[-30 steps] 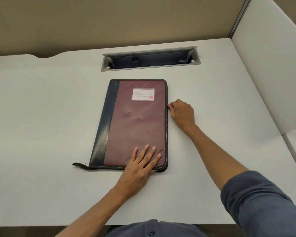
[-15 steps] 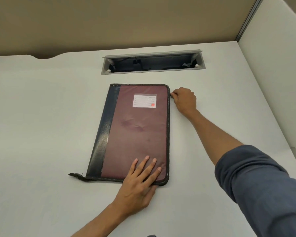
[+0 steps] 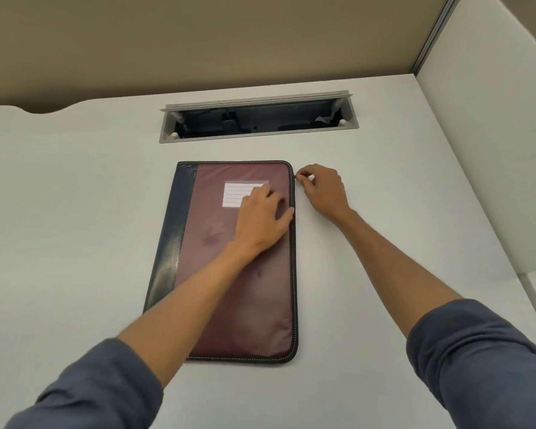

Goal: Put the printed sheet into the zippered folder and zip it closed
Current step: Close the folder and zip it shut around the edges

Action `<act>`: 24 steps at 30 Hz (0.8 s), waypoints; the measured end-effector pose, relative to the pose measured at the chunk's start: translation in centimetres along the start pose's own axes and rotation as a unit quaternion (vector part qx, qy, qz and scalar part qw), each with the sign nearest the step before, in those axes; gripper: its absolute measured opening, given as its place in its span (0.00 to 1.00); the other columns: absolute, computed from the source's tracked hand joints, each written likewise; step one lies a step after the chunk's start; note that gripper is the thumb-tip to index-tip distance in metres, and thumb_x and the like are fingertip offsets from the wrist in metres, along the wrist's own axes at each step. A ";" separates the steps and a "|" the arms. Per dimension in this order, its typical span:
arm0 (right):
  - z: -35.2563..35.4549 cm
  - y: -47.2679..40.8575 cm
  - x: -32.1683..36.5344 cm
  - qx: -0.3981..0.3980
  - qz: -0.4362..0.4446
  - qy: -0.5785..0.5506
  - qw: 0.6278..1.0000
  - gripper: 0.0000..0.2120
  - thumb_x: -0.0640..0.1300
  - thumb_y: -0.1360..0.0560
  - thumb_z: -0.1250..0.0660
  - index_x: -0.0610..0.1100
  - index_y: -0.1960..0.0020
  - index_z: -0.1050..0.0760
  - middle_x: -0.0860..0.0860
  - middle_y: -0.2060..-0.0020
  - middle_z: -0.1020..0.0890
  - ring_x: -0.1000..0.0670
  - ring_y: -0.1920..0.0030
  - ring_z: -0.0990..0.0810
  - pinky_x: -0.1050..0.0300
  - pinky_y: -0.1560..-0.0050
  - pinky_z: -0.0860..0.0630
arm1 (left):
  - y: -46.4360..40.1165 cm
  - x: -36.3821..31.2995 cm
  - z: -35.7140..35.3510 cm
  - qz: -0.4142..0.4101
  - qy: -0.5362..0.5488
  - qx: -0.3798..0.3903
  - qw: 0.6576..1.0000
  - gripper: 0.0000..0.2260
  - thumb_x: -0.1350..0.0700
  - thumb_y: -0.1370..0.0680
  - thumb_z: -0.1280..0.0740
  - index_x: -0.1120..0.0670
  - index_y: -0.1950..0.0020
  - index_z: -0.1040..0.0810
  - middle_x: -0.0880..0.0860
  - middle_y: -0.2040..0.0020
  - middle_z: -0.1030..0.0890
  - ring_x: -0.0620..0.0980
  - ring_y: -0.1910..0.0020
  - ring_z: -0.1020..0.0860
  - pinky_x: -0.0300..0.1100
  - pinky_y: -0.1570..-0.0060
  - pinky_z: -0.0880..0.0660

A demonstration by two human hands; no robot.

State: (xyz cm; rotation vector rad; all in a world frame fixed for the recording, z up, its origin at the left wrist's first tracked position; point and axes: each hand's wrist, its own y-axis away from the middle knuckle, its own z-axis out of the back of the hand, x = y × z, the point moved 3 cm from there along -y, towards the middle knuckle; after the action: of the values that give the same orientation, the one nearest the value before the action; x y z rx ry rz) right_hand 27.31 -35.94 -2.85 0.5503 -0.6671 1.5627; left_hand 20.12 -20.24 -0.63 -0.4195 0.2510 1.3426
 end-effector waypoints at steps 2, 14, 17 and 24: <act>-0.1 -0.2 -0.1 -0.003 -0.021 -0.034 0.999 0.08 0.47 0.22 0.36 0.47 0.50 0.19 0.53 0.53 0.16 0.50 0.59 0.19 0.50 0.52 0.22 | -3.3 0.1 -0.4 0.015 -0.017 0.001 1.000 0.17 0.47 0.26 0.35 0.56 0.43 0.23 0.54 0.47 0.25 0.55 0.46 0.28 0.49 0.47 0.31; -0.3 -0.1 0.0 -0.052 -0.120 -0.167 0.977 0.08 0.41 0.24 0.34 0.43 0.49 0.16 0.49 0.57 0.14 0.51 0.55 0.16 0.50 0.45 0.20 | -13.1 -1.5 -1.1 0.029 -0.073 0.142 0.987 0.07 0.53 0.29 0.31 0.52 0.55 0.16 0.53 0.53 0.17 0.56 0.49 0.22 0.49 0.47 0.29; -0.4 1.3 0.4 -0.099 -0.181 -0.170 0.964 0.12 0.46 0.26 0.34 0.45 0.46 0.18 0.49 0.57 0.14 0.51 0.55 0.16 0.52 0.47 0.20 | -13.8 -2.0 -1.1 0.025 -0.083 0.187 0.979 0.08 0.58 0.29 0.31 0.55 0.51 0.19 0.55 0.52 0.18 0.57 0.53 0.21 0.47 0.54 0.25; -2.7 3.3 2.8 -0.067 -0.172 -0.091 0.979 0.12 0.57 0.29 0.29 0.48 0.59 0.18 0.58 0.70 0.22 0.54 0.65 0.20 0.59 0.63 0.26 | -15.3 -2.6 -1.1 -0.027 -0.154 0.188 0.970 0.08 0.59 0.30 0.29 0.55 0.52 0.22 0.52 0.58 0.22 0.54 0.59 0.23 0.45 0.60 0.26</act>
State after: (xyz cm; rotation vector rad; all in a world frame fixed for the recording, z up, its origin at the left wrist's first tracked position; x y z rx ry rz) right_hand 23.91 -32.21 -3.19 0.6731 -0.7650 1.1445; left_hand 34.48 -25.63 1.70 0.1018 0.2259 1.2515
